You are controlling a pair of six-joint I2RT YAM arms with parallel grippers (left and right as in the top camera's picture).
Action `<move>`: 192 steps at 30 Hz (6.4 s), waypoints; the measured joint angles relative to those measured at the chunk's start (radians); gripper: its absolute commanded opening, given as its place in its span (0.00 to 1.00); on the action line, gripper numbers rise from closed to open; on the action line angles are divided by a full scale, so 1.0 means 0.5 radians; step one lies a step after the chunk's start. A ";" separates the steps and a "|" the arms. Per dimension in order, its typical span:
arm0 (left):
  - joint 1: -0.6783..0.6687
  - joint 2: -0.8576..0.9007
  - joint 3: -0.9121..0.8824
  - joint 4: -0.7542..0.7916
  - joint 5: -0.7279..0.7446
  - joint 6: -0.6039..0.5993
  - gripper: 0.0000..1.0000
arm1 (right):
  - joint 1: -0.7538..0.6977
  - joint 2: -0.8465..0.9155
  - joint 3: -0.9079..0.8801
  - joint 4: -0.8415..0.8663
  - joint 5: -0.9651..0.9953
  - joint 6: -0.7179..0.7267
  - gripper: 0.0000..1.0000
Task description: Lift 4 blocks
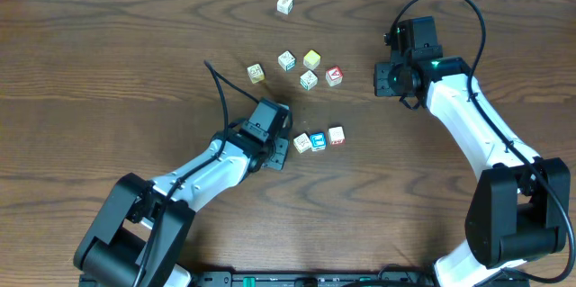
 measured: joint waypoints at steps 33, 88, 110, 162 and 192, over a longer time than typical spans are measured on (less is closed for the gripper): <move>0.185 -0.118 0.000 0.372 -0.159 0.414 0.70 | 0.000 0.000 0.001 0.026 0.002 -0.001 0.44; 0.214 0.076 0.000 0.468 0.035 0.459 0.37 | 0.000 0.000 0.001 0.085 0.011 -0.003 0.45; 0.096 0.026 0.002 0.305 -0.002 0.264 0.52 | 0.000 0.000 0.001 0.089 0.011 -0.003 0.45; -0.172 -0.159 0.002 0.048 -0.112 -0.591 0.23 | 0.000 0.000 0.001 0.062 0.034 -0.016 0.42; -0.179 -0.159 0.002 0.124 -0.191 -0.626 0.27 | 0.000 0.000 0.001 0.038 0.033 -0.017 0.41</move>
